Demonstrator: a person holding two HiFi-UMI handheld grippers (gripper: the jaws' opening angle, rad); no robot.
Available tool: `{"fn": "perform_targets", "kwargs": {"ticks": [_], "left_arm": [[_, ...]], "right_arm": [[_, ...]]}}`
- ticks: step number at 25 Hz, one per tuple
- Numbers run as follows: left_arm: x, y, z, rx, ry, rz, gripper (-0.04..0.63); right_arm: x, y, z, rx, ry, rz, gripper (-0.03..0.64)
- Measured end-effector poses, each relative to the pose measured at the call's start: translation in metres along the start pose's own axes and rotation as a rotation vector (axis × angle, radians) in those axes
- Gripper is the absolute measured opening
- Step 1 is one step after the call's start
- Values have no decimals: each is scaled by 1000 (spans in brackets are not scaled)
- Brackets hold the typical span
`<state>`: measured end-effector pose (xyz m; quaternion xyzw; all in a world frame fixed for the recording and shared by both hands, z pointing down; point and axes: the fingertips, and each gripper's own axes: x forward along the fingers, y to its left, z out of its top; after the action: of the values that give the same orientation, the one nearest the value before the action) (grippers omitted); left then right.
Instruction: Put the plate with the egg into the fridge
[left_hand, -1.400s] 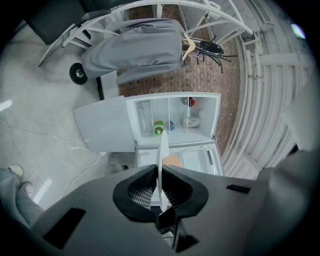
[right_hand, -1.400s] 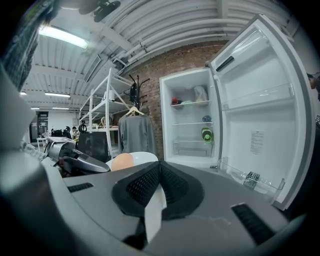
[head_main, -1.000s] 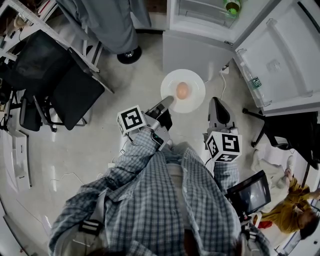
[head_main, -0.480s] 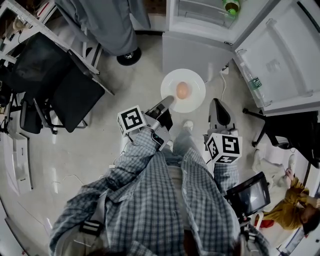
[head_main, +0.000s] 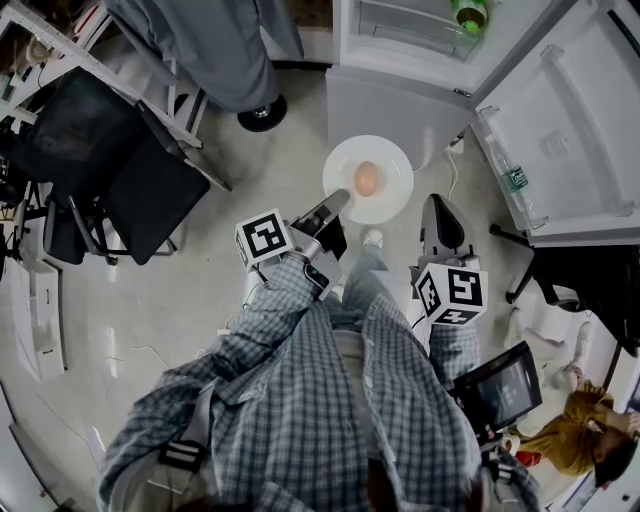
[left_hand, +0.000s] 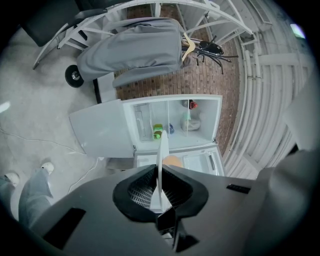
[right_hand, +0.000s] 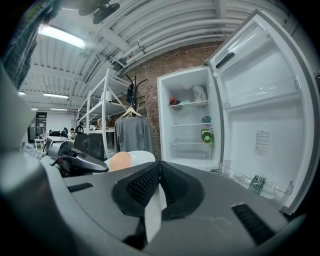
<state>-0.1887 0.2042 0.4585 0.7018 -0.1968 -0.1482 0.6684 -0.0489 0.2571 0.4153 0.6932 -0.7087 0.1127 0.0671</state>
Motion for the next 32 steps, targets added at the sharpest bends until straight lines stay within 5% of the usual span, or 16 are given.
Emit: {"fn": "perform_targets", "kwargs": {"ticks": [8, 13, 32], "left_arm": [[50, 7, 19, 3, -32, 41, 26], [87, -4, 25, -43, -51, -1, 26], [186, -11, 57, 6, -103, 65, 26]], "right_arm": [[42, -38, 5, 3, 12, 39, 6], [70, -69, 11, 31, 17, 48, 6], [148, -142, 44, 26, 13, 148, 8]]}}
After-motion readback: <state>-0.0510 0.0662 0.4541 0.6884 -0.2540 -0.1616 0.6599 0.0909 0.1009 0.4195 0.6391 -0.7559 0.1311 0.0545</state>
